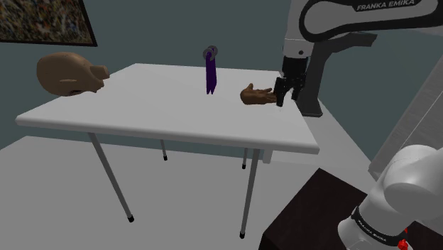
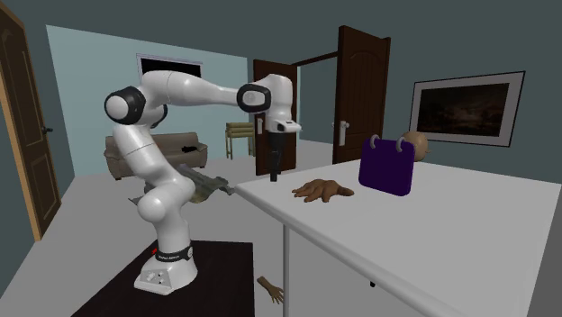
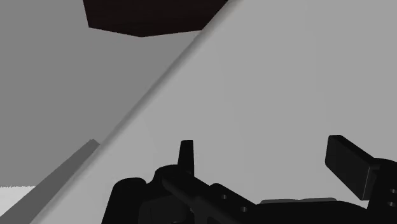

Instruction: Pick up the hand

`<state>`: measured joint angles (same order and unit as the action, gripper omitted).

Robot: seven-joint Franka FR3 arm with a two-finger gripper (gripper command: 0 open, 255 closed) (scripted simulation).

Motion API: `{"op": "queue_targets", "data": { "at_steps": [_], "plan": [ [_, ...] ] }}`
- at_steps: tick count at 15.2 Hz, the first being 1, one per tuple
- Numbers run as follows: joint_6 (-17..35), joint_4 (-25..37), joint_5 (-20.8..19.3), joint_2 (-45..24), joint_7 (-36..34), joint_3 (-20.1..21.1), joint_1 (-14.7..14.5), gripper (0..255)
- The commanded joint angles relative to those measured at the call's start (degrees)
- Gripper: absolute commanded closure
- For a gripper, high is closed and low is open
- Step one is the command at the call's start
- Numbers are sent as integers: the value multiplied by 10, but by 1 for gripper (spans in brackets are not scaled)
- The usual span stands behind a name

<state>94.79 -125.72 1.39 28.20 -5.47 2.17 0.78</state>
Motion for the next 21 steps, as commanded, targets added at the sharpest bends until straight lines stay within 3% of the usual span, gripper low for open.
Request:
{"op": "queue_targets", "data": {
  "at_steps": [1, 9, 16, 21],
  "plan": [
    [9, 40, -3, -46, -31, 9, 6, 0],
    [16, 218, -33, -223, -139, 23, 25, 0],
    [-23, 426, -65, -388, -221, 17, 30, 0],
    [8, 392, -65, -386, -224, 16, 31, 0]
  ]
}}
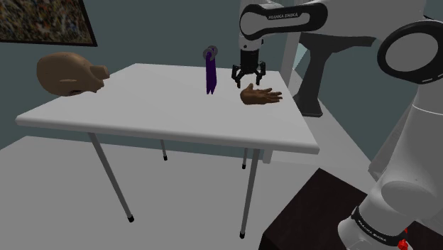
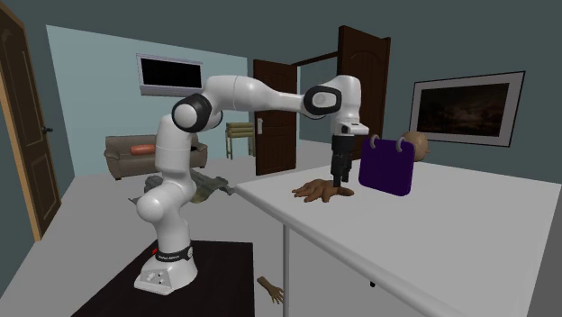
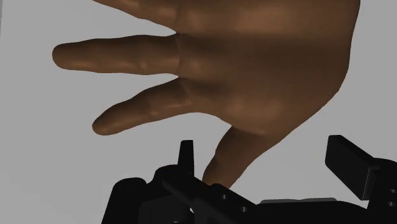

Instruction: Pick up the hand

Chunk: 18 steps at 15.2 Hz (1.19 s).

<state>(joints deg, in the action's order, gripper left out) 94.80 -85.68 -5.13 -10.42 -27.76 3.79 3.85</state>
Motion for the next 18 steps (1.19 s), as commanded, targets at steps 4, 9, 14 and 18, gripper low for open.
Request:
{"op": "queue_targets", "data": {
  "at_steps": [4, 9, 14, 18],
  "plan": [
    [37, -39, 0, 3, -3, 0, 0, 0],
    [36, -38, 0, 2, -3, 0, 0, 255],
    [37, -38, 0, 2, -3, 0, 0, 255],
    [13, -13, 0, 1, -2, 0, 0, 255]
  ]
}}
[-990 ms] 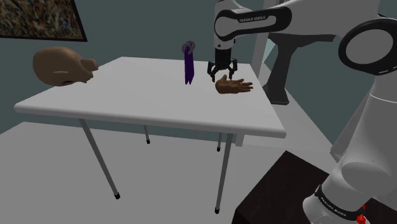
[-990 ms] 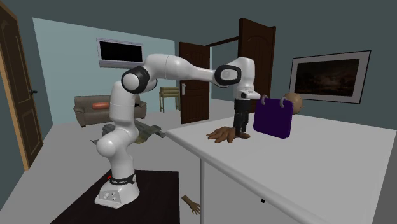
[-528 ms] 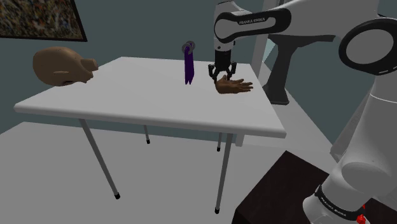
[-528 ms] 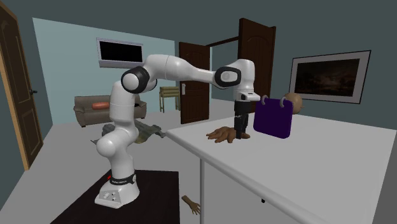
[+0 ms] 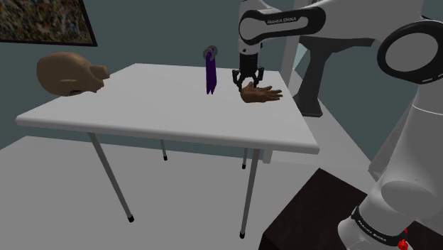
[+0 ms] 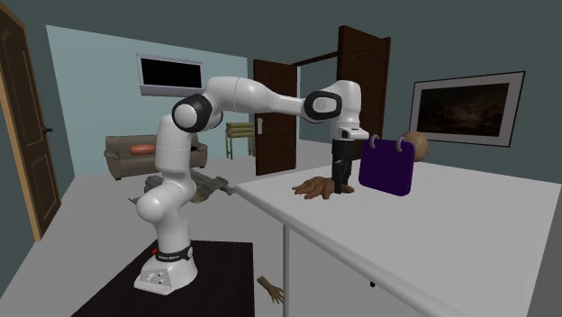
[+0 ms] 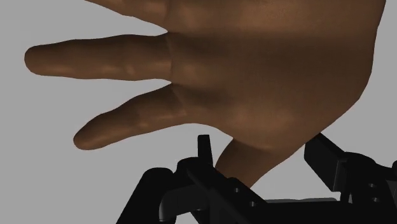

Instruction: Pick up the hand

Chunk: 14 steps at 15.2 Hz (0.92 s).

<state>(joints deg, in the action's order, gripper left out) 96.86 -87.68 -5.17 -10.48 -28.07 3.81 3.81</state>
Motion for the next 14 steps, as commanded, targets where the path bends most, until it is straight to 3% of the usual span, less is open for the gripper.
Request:
{"op": "queue_targets", "data": {
  "at_steps": [1, 14],
  "plan": [
    [-16, 16, 0, 0, 2, 0, 0, 255],
    [-112, 135, -1, -23, 8, 0, -2, 255]
  ]
}}
